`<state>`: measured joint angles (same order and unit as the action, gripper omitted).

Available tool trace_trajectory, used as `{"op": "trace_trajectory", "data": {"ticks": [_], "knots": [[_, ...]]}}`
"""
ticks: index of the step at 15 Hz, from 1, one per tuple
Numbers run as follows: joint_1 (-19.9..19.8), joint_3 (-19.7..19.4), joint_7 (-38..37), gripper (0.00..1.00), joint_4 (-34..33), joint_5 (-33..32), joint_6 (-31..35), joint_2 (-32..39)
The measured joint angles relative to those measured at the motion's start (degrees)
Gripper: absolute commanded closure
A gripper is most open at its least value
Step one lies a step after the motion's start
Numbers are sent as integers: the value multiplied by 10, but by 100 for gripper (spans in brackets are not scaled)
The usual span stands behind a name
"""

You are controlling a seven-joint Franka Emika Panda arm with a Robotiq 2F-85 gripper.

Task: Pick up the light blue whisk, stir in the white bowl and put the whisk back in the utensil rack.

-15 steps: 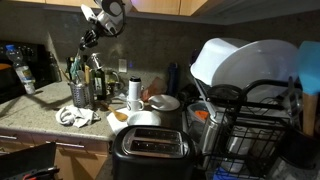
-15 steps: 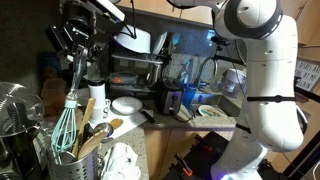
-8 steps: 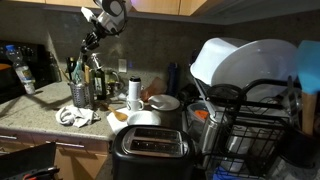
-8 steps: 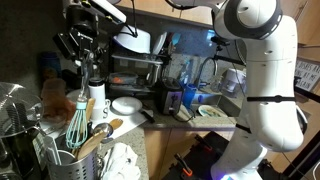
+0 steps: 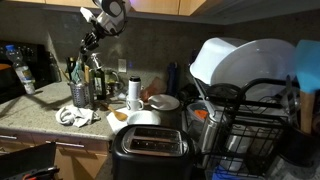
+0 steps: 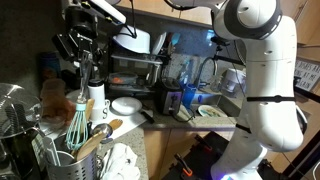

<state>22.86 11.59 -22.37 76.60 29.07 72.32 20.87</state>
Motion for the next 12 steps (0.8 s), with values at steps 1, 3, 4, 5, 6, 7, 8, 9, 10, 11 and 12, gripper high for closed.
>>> {"op": "trace_trajectory", "data": {"ticks": [1,3,4,5,6,7,8,9,10,11,12], "knots": [[0,0,0,30,0,0,0,0],[0,1,0,16,0,0,0,0],[0,1,0,8,1,0,0,0],[0,1,1,2,1,0,0,0],[-1,2,1,0,1,0,0,0],[-1,2,4,0,1,0,0,0],[-2,3,6,0,1,0,0,0],[-2,3,8,0,1,1,0,0],[-3,4,9,0,1,3,0,0],[-5,6,10,0,1,6,0,0],[-7,8,12,0,1,11,-1,0]]}}
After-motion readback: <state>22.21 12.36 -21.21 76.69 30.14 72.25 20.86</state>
